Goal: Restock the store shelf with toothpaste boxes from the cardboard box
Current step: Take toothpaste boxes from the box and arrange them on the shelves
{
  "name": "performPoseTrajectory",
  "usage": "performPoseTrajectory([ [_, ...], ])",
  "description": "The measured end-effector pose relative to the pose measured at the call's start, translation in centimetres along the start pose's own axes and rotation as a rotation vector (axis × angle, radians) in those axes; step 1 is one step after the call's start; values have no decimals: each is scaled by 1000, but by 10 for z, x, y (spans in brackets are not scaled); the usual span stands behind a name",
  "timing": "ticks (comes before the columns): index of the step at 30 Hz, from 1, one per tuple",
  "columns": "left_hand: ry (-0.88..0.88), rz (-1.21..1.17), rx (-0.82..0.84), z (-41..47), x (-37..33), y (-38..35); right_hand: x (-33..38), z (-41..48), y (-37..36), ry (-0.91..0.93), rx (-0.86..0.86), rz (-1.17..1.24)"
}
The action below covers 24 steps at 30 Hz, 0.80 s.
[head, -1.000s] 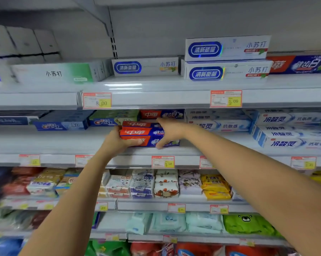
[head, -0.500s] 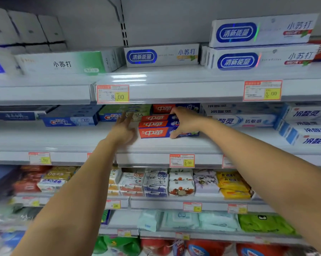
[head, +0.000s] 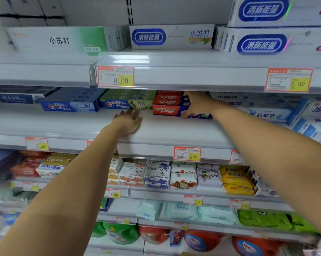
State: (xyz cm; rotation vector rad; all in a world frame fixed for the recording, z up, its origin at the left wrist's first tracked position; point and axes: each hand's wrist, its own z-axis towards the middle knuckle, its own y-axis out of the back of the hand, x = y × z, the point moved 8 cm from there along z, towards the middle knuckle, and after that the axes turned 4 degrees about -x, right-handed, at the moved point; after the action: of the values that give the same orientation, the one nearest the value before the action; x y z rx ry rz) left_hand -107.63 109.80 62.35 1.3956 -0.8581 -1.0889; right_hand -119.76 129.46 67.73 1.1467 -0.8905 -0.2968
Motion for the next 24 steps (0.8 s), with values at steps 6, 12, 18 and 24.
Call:
performPoseTrajectory([
  [6,8,2,43,2,3,-2,5,9,-4,123,-145,-119],
  [12,11,11,102,8,6,-5,-9,22,-22,46,-146,-355],
  [18,58,10,152,8,3,-2,-9,19,-22,25,-142,-455],
  [24,88,-14,151,9,2,-3,-12,18,-19,-40,-54,-432],
])
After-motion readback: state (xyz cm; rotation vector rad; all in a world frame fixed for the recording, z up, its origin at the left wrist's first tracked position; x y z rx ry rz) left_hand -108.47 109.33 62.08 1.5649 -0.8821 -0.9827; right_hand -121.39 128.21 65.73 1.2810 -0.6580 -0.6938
